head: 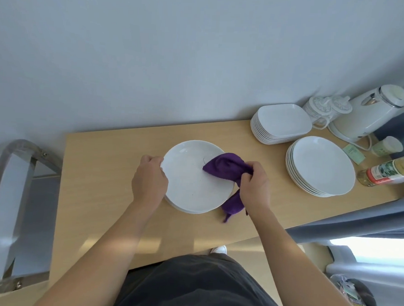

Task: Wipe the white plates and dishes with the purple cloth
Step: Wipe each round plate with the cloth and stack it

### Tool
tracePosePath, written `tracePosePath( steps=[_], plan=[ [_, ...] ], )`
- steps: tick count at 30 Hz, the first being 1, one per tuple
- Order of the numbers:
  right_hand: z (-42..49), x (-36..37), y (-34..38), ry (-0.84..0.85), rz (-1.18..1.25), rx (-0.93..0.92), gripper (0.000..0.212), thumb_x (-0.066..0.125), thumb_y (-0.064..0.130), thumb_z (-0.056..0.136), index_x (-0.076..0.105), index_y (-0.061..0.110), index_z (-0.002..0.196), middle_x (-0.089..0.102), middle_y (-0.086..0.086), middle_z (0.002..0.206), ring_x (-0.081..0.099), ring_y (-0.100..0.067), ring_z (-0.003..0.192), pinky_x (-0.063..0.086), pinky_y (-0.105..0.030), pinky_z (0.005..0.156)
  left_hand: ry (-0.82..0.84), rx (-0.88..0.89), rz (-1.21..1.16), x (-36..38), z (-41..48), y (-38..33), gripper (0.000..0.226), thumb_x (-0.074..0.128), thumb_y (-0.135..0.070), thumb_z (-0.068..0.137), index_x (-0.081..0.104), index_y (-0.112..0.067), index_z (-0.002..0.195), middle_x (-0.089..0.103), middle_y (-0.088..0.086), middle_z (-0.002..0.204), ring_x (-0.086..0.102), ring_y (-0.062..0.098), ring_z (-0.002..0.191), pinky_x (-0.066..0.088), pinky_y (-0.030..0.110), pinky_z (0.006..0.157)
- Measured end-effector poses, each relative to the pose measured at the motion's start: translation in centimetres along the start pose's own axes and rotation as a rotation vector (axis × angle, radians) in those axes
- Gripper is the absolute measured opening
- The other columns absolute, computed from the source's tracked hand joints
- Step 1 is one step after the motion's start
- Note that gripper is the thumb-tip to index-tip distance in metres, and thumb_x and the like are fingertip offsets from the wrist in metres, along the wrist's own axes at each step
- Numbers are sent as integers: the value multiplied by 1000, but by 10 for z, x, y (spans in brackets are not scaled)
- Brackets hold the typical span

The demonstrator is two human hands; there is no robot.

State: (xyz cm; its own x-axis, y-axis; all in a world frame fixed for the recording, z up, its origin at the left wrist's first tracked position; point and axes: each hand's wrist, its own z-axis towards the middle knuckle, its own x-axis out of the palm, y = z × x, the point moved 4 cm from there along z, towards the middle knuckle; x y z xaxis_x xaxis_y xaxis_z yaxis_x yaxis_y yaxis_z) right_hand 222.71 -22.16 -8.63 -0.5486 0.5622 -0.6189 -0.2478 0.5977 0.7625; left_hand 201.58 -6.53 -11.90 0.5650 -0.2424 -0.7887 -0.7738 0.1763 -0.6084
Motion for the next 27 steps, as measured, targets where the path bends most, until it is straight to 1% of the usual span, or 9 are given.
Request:
tracePosePath(
  steps=[2, 5, 7, 10, 13, 16, 18, 24, 27],
  plan=[
    [2, -8, -6, -56, 52, 87, 33, 36, 3, 90, 55, 20, 111, 62, -4, 112, 58, -19, 93, 41, -27, 66, -21, 13, 71, -2, -4, -4, 38, 51, -3, 92, 62, -14, 127, 54, 6, 120, 56, 28, 101, 45, 36, 69],
    [5, -25, -5, -126, 123, 149, 31, 34, 4, 95, 53, 15, 116, 62, -4, 104, 61, -3, 71, 42, -18, 51, -52, 97, 121, -1, -13, -18, 37, 59, -10, 91, 61, -14, 128, 54, 8, 120, 49, 29, 111, 49, 40, 85],
    [4, -35, -2, -137, 166, 148, 28, 33, 2, 97, 51, 13, 115, 59, 0, 93, 59, 9, 54, 37, -10, 39, 46, 178, 53, 8, -20, -31, 31, 58, -14, 93, 64, -16, 124, 56, 4, 119, 54, 26, 109, 50, 41, 87],
    [3, -42, -1, -133, 204, 138, 28, 33, 1, 98, 52, 12, 116, 56, 5, 87, 54, 16, 48, 37, -6, 39, 273, 281, 21, 33, -35, -47, 23, 53, -20, 97, 70, -18, 113, 62, -4, 109, 61, 19, 96, 52, 35, 80],
    [3, -48, 1, -174, 210, 95, 27, 36, 3, 96, 54, 16, 113, 59, 4, 92, 59, 12, 59, 40, -5, 48, 290, 283, 81, 44, -44, -48, 24, 52, -22, 97, 71, -17, 112, 63, -4, 107, 60, 18, 96, 52, 36, 79],
    [9, -48, 3, -156, 203, -35, 31, 43, 11, 90, 61, 25, 111, 64, 3, 106, 64, -9, 89, 51, -27, 77, 224, 240, 136, 41, -43, -46, 25, 52, -20, 97, 69, -16, 116, 63, -2, 110, 58, 20, 102, 52, 37, 77],
    [11, -38, 12, -81, 108, -183, 30, 48, 7, 88, 65, 20, 109, 62, 1, 112, 58, -15, 100, 46, -28, 86, 148, 209, 178, 33, -44, -44, 27, 55, -19, 95, 68, -16, 119, 62, 0, 115, 55, 23, 108, 51, 36, 76],
    [7, 32, 15, 247, -574, -424, 35, 50, 23, 99, 61, 17, 131, 46, 0, 149, 40, -30, 125, 37, -34, 103, 24, 116, 186, 21, -46, -18, 33, 58, -3, 90, 66, -4, 122, 57, 8, 120, 46, 28, 116, 48, 36, 86],
    [3, 45, 13, 271, -828, -462, 33, 43, 26, 100, 58, 20, 130, 36, 4, 156, 33, -28, 133, 36, -35, 101, 29, 146, 115, 20, -48, -11, 35, 59, 2, 88, 66, 0, 122, 56, 8, 122, 46, 27, 118, 46, 31, 87]
  ],
)
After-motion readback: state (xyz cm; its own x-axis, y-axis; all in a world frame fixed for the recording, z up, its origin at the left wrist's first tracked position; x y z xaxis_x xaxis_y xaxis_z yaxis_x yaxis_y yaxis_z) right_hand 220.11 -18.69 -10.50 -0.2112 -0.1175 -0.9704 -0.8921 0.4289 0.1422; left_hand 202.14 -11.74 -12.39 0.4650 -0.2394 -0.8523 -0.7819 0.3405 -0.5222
